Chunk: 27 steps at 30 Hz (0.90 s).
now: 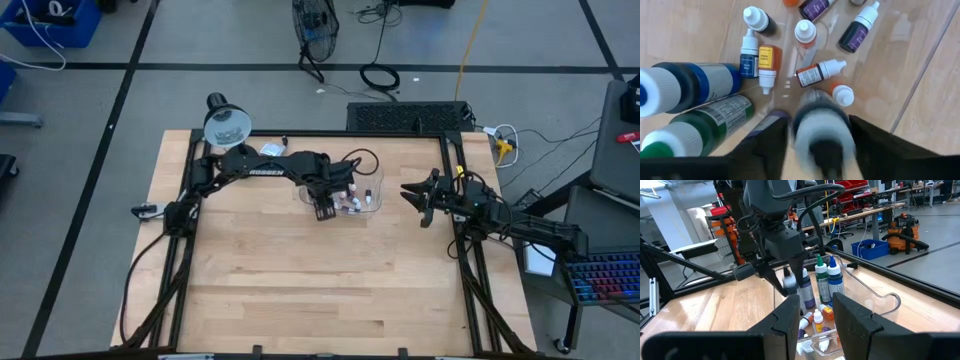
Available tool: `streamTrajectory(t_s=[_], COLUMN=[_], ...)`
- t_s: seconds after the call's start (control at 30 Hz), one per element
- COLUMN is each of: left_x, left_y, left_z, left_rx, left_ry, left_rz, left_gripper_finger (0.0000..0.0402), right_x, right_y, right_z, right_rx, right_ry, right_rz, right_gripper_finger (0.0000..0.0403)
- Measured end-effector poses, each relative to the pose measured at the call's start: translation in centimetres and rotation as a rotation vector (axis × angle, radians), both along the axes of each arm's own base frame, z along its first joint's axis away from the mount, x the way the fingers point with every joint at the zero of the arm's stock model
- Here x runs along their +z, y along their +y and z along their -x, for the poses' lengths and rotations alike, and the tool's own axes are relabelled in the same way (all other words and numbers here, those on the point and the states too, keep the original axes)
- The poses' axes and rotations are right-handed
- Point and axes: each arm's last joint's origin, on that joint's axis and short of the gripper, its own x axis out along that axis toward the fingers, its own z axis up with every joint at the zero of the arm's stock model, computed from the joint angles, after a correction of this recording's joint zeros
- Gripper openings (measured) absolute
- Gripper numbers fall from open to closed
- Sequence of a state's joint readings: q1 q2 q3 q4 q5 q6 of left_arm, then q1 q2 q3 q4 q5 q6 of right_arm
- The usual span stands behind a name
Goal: Pick & Place food coloring
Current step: Put the black big food coloring into the transparent bin, then return to Home Position
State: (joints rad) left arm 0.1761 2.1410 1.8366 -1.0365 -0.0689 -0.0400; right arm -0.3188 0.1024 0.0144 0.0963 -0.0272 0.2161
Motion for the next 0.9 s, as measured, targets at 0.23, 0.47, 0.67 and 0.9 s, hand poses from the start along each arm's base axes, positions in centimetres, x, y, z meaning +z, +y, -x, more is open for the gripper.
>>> streamTrajectory(t_s=[0.23,0.47,0.67,0.9], left_x=[0.0,2.7,11.7,22.1], left_y=[-0.2,-0.5,-2.9,-8.4], left_z=[0.0,0.4,1.6,10.0], left_rx=[0.008,0.004,-0.133,-0.345], left_ry=[0.000,-0.014,-0.298,-0.692], left_rz=[-0.008,-0.002,-0.075,-0.134], left_gripper_finger=[0.0275,0.0300,0.0302,0.0294], right_x=[0.0,0.0,0.0,0.0], right_y=[0.0,0.0,0.0,0.0], right_z=[0.0,0.0,0.0,0.0], right_rx=[0.000,0.000,0.000,-0.001], right_ry=[0.000,0.000,0.001,0.001], right_rz=[0.000,0.001,0.000,0.000], right_gripper_finger=[0.0105,0.0105,0.0105,0.0105])
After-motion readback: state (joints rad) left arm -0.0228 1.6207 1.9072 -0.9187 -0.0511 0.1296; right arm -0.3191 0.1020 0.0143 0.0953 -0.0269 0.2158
